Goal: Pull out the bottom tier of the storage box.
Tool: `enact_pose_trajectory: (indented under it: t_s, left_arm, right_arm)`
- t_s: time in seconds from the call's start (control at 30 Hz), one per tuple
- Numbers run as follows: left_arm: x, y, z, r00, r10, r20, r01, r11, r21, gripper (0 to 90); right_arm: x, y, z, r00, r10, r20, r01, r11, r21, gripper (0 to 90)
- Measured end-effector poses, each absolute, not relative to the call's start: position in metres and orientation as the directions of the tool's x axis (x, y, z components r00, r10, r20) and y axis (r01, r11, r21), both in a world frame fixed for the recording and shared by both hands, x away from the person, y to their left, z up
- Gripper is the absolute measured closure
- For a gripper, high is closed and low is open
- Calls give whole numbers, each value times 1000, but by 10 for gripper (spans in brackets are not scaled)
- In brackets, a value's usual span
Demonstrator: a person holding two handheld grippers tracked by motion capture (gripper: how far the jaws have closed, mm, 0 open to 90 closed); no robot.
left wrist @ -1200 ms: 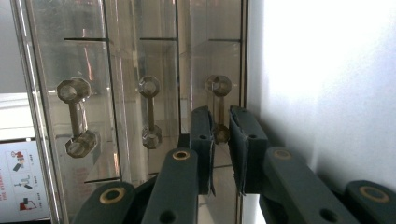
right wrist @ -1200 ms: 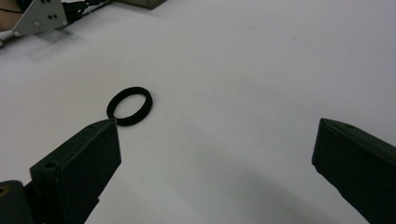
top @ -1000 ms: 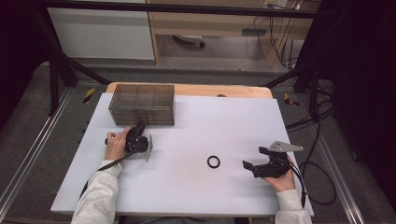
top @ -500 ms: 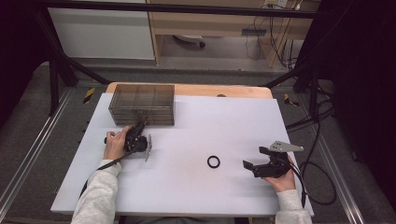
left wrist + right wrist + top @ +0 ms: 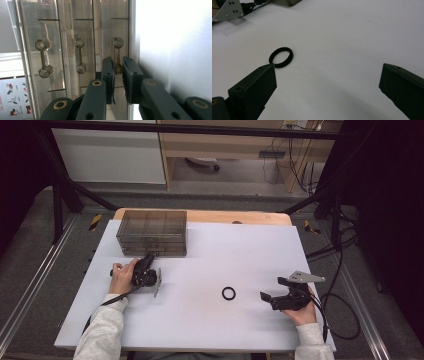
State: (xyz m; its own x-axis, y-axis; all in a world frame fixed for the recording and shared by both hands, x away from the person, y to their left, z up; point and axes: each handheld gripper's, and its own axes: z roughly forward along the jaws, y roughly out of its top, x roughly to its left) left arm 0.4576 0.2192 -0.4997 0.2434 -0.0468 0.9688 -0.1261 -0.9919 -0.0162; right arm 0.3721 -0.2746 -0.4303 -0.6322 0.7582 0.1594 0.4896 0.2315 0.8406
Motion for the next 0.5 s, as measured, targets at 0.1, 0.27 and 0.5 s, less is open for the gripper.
enact_pose_trajectory:
  t_s: [0.1,0.27,0.5]
  left_arm:
    - [455,220,-500,241,-44,969,-129,-992,-12,802]
    - [453,219,-500,245,-32,969,-129,-992,0,799]
    - [451,220,-495,266,-14,964,-130,-991,21,714]
  right_arm:
    - [372,-274,-430,-630,759,163,494,231,838,19]
    - [372,-274,-430,-629,760,164,496,229,837,19]
    - [372,-274,-431,-630,760,161,495,232,838,19]
